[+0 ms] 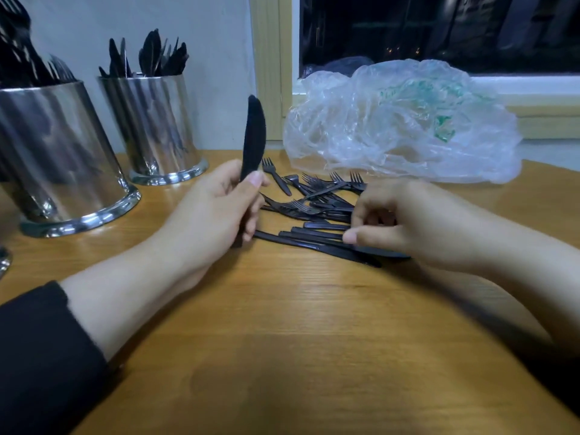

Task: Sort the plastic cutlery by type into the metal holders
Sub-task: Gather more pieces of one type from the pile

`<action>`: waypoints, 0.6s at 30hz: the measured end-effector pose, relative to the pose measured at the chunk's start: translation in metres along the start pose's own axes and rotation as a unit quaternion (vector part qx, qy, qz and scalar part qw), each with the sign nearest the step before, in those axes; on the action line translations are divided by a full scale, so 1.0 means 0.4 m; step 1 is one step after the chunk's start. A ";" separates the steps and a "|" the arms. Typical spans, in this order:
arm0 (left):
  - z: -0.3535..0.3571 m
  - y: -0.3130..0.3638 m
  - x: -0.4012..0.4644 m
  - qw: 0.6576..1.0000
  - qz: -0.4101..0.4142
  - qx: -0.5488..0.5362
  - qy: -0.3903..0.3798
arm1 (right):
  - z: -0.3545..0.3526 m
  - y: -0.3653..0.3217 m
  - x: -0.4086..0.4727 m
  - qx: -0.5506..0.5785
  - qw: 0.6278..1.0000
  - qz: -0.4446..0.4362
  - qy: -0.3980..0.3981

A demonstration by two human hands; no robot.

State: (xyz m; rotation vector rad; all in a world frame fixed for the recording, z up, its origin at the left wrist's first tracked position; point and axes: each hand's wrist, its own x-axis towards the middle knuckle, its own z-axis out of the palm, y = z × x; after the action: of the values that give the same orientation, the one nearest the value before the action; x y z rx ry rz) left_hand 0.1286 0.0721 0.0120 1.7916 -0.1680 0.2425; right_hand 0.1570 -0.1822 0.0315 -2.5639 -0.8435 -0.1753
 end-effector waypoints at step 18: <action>0.012 0.009 -0.004 0.999 -0.009 0.043 -0.007 | -0.008 0.006 -0.005 -0.025 0.989 0.080 -0.121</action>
State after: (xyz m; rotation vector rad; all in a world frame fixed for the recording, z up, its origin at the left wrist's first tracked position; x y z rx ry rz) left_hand 0.1264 0.0665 0.0141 1.8803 -0.1528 0.2272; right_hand 0.1568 -0.1866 0.0330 -2.7222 -0.7198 0.1691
